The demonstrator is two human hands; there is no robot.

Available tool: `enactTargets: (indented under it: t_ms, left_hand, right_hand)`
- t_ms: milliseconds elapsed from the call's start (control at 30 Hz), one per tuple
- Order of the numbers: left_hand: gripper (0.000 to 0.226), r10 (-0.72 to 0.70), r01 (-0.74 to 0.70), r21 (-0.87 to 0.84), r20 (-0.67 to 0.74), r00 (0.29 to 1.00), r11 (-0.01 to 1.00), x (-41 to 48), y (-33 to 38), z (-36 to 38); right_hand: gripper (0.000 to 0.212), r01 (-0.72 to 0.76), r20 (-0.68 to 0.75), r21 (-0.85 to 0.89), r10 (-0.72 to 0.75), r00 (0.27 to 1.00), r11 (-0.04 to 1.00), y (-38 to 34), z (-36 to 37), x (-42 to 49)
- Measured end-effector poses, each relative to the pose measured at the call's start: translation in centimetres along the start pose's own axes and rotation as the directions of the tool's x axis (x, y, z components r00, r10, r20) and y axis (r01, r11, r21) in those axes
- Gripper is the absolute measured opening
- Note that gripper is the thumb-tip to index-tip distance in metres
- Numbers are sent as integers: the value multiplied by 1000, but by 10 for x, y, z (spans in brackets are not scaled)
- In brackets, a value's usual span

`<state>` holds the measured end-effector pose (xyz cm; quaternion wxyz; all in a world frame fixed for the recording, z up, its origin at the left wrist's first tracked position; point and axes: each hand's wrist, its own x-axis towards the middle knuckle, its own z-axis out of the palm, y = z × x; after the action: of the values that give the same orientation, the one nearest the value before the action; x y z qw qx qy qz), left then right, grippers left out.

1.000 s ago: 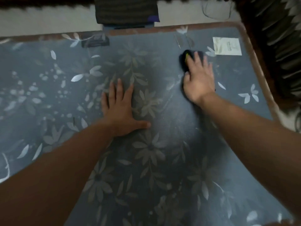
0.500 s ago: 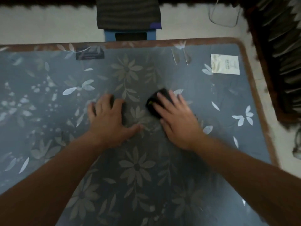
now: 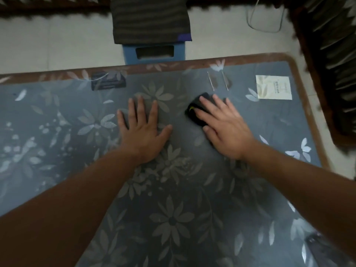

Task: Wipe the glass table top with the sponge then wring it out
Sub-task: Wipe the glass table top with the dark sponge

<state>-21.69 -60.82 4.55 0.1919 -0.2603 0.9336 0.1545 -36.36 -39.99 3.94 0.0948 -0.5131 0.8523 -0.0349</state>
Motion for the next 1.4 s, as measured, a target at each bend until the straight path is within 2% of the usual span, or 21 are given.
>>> enactTargets:
  t_ms: [67,133,167,200,267,300,367,433,533,600,667,733,800,900,967,1100,1133,1200,1267,1333,1400]
  left_hand:
    - [79,4,-4,-7,17,1000,1000,2,0,-1]
    - [78,3,-3,-19,22,1000,1000,2,0,0]
    - [78,4,-4,-26,22,1000,1000,2,-1,0]
    - [77,4,-4,-34,23,1000,999,3,-1,0]
    - [76,6,-5,-47,28,1000,999,2,-1,0]
    - [76,7,-6,-47,27,1000,999,3,-1,0]
    - [77,8,-7,-51,24,1000,999,3,-2,1]
    - [76,19,-18,-61,21,1000,998,3,-2,1]
    - [75,16,-14,-75,17,1000,997,2,-2,0]
    - [76,14,-12,-88,16,1000,996,2,-2,-1]
    - [79,4,-3,-82,16,1000,997,2,-2,0]
    - [83,-2,3,-72,21,1000,997,2,-1,0]
    - [82,5,-3,-90,24,1000,996,2,-2,0]
    - [80,10,-11,-188,-5,1000,982,2,-5,-1]
    - [81,5,-8,-280,-12,1000,960,1,-6,-3]
    - [81,1,-32,-457,-68,998,889,-1,-10,-8]
    - [80,10,-43,-475,-73,997,879,-2,-11,-8]
    - [79,37,-63,-477,-64,997,877,-3,-13,-8]
    - [76,49,-73,-463,-64,997,883,-3,-14,-7]
    - [63,33,-66,-499,-74,997,864,1,-16,-7]
    - [54,-6,-44,-569,-86,996,821,5,-18,-9]
  right_hand:
    - [57,-267,-70,19,268,961,963,31,-11,33]
    - [59,-574,-77,132,586,807,808,44,-23,73]
    - [60,-615,-78,125,626,776,779,33,-23,86]
    - [60,-558,-93,79,564,821,826,15,-18,91]
    - [57,-201,-49,-8,201,978,980,-22,-9,79]
    - [56,-4,6,-15,4,1000,1000,-30,-6,66]
    - [55,146,64,-16,-144,987,989,-15,-9,60]
    - [56,-84,-28,-15,84,996,996,16,-18,83]
    - [57,-518,-41,112,524,851,848,26,-28,120]
    - [58,-401,-85,27,401,912,916,-8,-18,126]
    - [57,-68,-28,-16,68,997,998,-35,-10,111]
    - [55,127,51,-12,-126,991,992,-26,-15,101]
    - [55,-20,-5,-22,20,1000,1000,3,-24,111]
    - [57,-416,-44,92,421,906,905,7,-28,123]
    - [58,-315,-75,22,316,946,949,-33,-14,108]
    - [57,165,84,16,-165,983,986,-62,-1,45]
    - [57,136,68,3,-136,988,991,-48,-2,48]
    - [58,-174,-25,44,175,984,984,-19,-8,65]
    - [57,-423,-59,98,429,901,901,-28,-10,72]
    - [56,-305,-82,53,309,948,951,-71,1,53]
    - [54,46,4,33,-46,999,998,-106,11,13]
